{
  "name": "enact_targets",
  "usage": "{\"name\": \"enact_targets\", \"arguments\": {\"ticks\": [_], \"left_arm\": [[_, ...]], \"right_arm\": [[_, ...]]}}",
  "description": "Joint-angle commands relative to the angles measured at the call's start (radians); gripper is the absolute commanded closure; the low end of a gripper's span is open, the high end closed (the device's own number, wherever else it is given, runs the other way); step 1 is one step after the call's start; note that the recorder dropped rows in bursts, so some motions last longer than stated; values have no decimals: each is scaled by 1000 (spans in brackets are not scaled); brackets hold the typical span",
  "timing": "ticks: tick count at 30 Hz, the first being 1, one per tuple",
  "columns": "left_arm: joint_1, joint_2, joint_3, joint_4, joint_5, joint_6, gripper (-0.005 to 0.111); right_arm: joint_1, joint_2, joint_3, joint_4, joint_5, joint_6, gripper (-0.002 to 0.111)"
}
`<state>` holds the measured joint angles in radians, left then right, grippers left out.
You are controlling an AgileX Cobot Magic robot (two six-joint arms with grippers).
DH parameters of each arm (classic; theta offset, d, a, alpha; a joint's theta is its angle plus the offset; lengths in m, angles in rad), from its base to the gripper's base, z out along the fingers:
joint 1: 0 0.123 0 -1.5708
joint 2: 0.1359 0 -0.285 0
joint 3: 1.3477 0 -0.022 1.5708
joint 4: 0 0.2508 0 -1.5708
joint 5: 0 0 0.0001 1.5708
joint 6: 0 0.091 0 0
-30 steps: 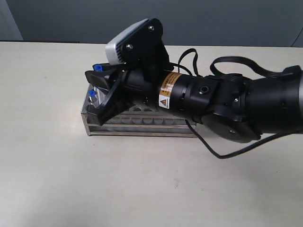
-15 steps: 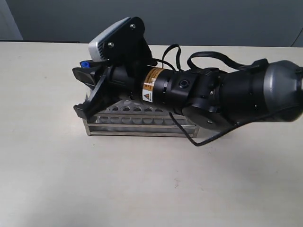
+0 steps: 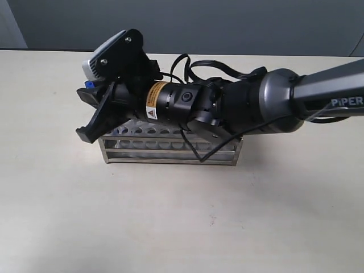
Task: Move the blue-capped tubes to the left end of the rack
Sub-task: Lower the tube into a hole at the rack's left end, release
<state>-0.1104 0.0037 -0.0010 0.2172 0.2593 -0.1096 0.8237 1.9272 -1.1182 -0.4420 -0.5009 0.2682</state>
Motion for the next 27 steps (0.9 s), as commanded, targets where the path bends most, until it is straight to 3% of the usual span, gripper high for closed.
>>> {"name": "enact_targets", "arguments": {"ticks": [1, 13, 18, 27], "left_arm": [[1, -4, 1, 5, -2, -4, 106], [1, -4, 1, 5, -2, -4, 106], [1, -4, 1, 5, -2, -4, 106], [1, -4, 1, 5, -2, -4, 106]], "right_arm": [[3, 23, -15, -8, 35, -5, 109], [1, 52, -37, -2, 28, -7, 109], [1, 91, -44, -2, 140, -7, 109], [1, 134, -44, 9, 148, -7, 109]]}}
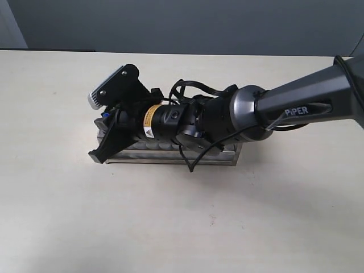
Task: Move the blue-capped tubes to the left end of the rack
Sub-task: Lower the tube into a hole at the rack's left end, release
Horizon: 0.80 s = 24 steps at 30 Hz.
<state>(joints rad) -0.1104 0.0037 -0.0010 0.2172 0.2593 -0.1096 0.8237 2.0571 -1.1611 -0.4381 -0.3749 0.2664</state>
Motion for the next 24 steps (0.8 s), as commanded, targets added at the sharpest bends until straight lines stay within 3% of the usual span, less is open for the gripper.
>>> {"name": "enact_targets", "arguments": {"ticks": [1, 4, 6, 11, 13, 24], "left_arm": [[1, -4, 1, 5, -2, -4, 106], [1, -4, 1, 5, -2, -4, 106], [1, -4, 1, 5, -2, -4, 106], [1, -4, 1, 5, -2, -4, 106], [1, -4, 1, 5, -2, -4, 106], [1, -4, 1, 5, -2, -4, 106]], "right_arm": [[1, 4, -1, 5, 22, -5, 109], [1, -1, -1, 5, 28, -5, 107], [1, -1, -1, 5, 28, -5, 99], [1, -5, -1, 5, 37, -5, 60], [1, -12, -1, 5, 49, -3, 50], [3, -131, 1, 5, 224, -3, 53]]}}
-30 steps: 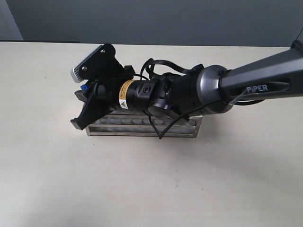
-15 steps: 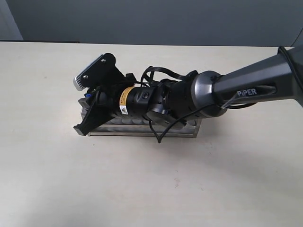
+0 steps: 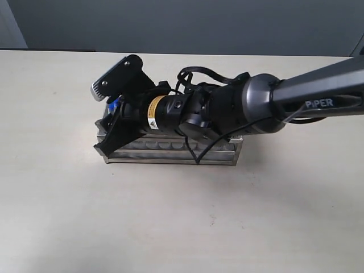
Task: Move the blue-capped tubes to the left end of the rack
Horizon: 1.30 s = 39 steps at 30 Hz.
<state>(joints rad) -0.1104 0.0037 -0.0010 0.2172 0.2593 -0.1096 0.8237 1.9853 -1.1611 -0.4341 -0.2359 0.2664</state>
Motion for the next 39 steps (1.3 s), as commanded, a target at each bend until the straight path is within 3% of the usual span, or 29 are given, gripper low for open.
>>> {"name": "enact_targets", "arguments": {"ticks": [1, 11, 12, 14, 15, 17, 19, 23, 30, 39], "left_arm": [[1, -4, 1, 5, -2, -4, 106], [1, -4, 1, 5, -2, -4, 106], [1, -4, 1, 5, -2, -4, 106], [1, -4, 1, 5, -2, -4, 106], [1, -4, 1, 5, -2, -4, 106], [1, -4, 1, 5, -2, -4, 106], [1, -4, 1, 5, -2, -4, 106], [1, -4, 1, 5, -2, -4, 106], [1, -4, 1, 5, -2, -4, 106], [1, -4, 1, 5, -2, -4, 106]], "right_arm": [[3, -74, 11, 1, 99, -3, 53], [-28, -533, 336, 69, 98, -7, 57], [-38, -577, 363, 69, 102, -7, 62], [-45, -701, 438, 69, 158, -9, 84], [-45, -786, 477, 65, 244, -13, 98], [-45, -889, 503, 30, 419, -13, 109], [-45, -974, 503, 13, 620, -13, 109], [-45, -1078, 503, 43, 739, 2, 109], [-45, -1184, 503, 238, 748, 5, 109], [-45, -1195, 501, 265, 666, 6, 109]]}}
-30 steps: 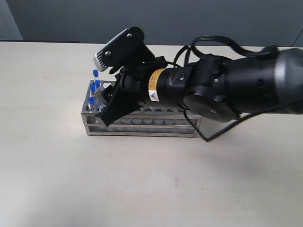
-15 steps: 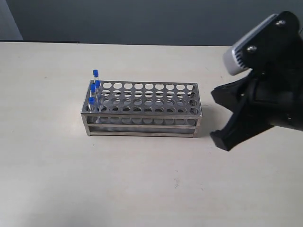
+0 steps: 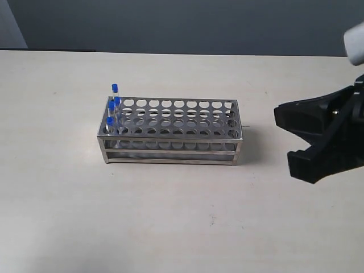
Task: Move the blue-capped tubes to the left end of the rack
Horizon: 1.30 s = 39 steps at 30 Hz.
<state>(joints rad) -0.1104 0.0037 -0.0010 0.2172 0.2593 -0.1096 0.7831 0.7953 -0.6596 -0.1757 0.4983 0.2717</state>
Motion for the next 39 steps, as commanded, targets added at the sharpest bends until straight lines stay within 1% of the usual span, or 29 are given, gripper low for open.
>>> {"name": "enact_targets", "arguments": {"ticks": [1, 3, 5, 6, 8, 12, 14, 18, 21, 23, 25, 27, 28, 30, 33, 39], "left_arm": [[1, -4, 1, 5, -2, -4, 106], [1, -4, 1, 5, -2, -4, 106], [1, -4, 1, 5, -2, -4, 106], [1, -4, 1, 5, -2, -4, 106], [1, -4, 1, 5, -2, -4, 106], [1, -4, 1, 5, -2, -4, 106], [1, -4, 1, 5, -2, -4, 106], [1, -4, 1, 5, -2, -4, 106], [1, -4, 1, 5, -2, -4, 106], [1, -4, 1, 5, -2, -4, 106], [1, -4, 1, 5, -2, -4, 106], [1, -4, 1, 5, -2, -4, 106], [1, -4, 1, 5, -2, -4, 106], [1, -4, 1, 5, -2, -4, 106], [1, -4, 1, 5, -2, -4, 106], [1, -4, 1, 5, -2, -4, 106]], "right_arm": [[-5, -5, -1, 2, -93, -2, 109], [-5, -26, -1, -46, -97, -14, 109], [-15, -72, 5, -142, -91, -14, 109], [-29, -95, 12, -161, -101, -9, 109], [-96, -163, 50, -185, -136, -9, 109], [-326, -307, 167, -147, -205, -9, 109], [-474, -391, 246, -110, -244, -9, 109], [-732, -554, 401, -96, -310, -13, 109], [-871, -678, 532, -120, -467, -16, 109], [-931, -745, 601, -129, -532, -16, 109], [-973, -791, 648, -129, -533, -16, 109], [-1004, -795, 660, -129, -533, -9, 109], [-1014, -795, 660, -128, -498, -2, 109], [-1016, -795, 660, -118, -436, 35, 109], [-1016, -795, 660, -73, -382, 38, 109], [-1016, -795, 660, -36, -363, 39, 109]]}}
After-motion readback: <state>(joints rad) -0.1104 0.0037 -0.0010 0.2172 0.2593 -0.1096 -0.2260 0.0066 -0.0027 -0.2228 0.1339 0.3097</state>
